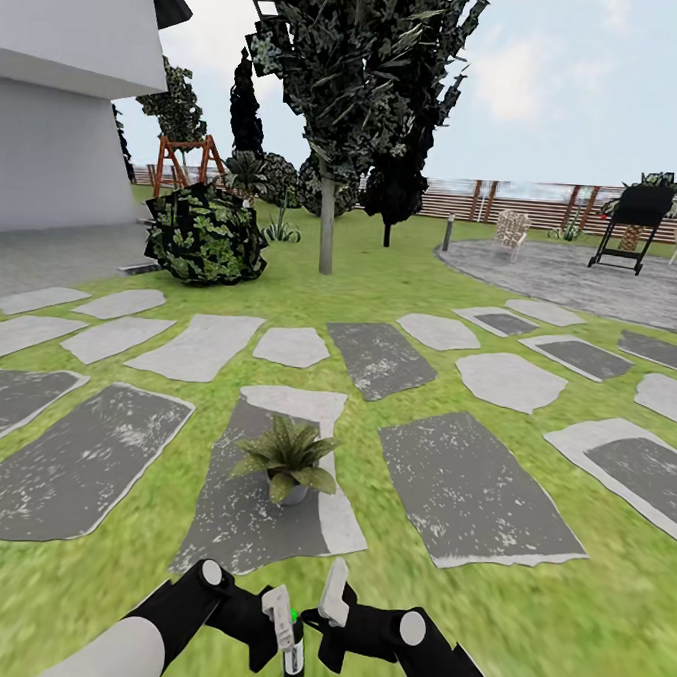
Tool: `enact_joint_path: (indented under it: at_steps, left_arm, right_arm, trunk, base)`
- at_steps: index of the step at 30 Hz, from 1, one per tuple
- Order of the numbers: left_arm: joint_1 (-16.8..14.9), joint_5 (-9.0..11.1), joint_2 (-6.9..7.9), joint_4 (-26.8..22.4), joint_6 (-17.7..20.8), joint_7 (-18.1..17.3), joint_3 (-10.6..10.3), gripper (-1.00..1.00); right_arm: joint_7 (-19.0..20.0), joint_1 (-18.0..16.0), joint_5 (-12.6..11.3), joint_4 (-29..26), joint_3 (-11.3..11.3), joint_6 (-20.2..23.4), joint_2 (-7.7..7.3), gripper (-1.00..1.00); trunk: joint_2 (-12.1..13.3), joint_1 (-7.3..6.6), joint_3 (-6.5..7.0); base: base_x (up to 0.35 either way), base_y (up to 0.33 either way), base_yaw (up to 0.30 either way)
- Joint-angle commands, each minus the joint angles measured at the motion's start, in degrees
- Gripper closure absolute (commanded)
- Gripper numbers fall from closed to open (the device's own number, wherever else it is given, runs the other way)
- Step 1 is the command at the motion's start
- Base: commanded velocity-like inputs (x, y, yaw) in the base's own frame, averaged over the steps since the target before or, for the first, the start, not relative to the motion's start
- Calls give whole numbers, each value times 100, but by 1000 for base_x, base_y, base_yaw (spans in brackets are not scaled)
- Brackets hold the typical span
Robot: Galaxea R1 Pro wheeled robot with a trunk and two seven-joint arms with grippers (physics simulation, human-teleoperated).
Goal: Pick up the pesticide atomizer in the garden and spray insectifuge to fully cover both potted plants in the garden.
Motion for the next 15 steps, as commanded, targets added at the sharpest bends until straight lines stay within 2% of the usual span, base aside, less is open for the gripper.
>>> enact_joint_path:
  at_steps: [1,15]
  left_arm:
    - [-2,-44,-2,-7,-58,-7,9,100]
    - [5,-31,7,-7,-67,-17,9,100]
  right_arm:
    - [-3,-2,59,-3,-8,-35,1,100]
    - [-2,-2,63,-2,-7,-35,1,100]
  trunk:
    - [-2,-1,-5]
    - [-2,-1,-5]
  base:
    - [0,0,0]
    - [0,0,0]
